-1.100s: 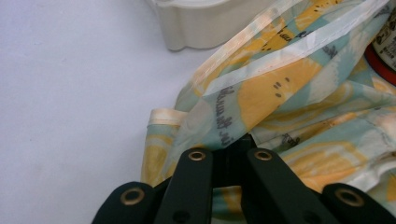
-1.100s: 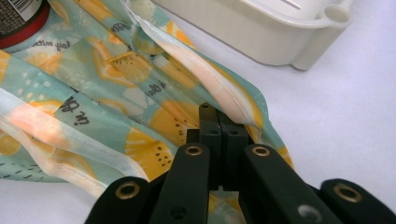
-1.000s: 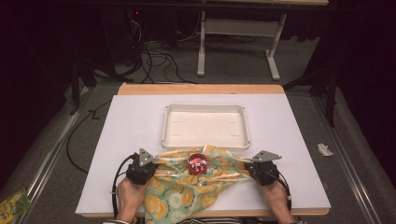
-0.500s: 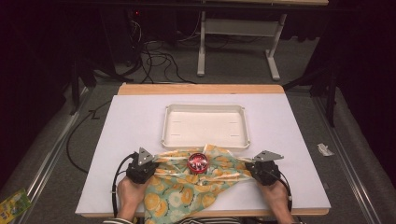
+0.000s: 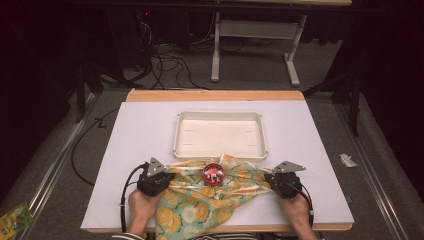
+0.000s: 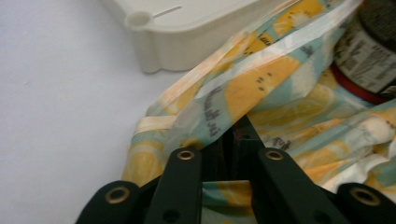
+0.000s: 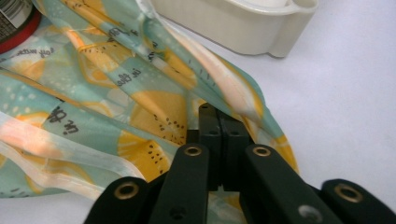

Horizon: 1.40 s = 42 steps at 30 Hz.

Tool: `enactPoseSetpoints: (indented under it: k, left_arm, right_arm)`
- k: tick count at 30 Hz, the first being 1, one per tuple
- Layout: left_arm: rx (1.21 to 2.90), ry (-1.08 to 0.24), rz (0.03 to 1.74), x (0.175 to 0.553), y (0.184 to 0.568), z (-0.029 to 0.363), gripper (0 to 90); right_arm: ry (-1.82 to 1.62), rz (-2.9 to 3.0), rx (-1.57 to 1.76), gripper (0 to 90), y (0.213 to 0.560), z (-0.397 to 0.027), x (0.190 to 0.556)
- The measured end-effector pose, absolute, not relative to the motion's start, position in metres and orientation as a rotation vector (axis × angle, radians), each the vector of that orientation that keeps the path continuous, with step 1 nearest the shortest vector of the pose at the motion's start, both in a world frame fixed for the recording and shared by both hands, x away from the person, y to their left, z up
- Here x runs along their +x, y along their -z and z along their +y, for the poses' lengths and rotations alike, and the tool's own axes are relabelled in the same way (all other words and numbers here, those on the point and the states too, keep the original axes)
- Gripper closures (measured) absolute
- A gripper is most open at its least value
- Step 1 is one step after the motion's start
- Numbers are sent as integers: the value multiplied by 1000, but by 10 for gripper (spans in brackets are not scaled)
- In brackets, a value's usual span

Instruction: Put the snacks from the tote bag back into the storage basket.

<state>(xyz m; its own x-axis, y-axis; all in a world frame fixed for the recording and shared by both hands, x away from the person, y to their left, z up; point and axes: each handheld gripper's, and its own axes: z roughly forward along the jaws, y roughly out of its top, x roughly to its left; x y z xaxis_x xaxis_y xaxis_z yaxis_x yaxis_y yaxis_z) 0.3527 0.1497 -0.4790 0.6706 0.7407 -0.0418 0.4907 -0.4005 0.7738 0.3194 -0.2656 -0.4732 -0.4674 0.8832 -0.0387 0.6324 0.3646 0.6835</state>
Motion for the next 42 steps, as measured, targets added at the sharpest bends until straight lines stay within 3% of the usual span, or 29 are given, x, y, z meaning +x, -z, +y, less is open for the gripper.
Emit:
enactPoseSetpoints:
  k: [9, 24, 42]
  left_arm:
    - [2061, -362, 905, 345, 472, 151, 685]
    - [2041, -307, 865, 335, 460, 148, 435]
    - [2012, -277, 728, 317, 438, 149, 472]
  right_arm:
    - [-982, 2231, 1307, 789, 466, -265, 314]
    - [-1082, 2236, 1259, 719, 457, -264, 310]
    - [-1132, 2245, 1230, 654, 452, -257, 307]
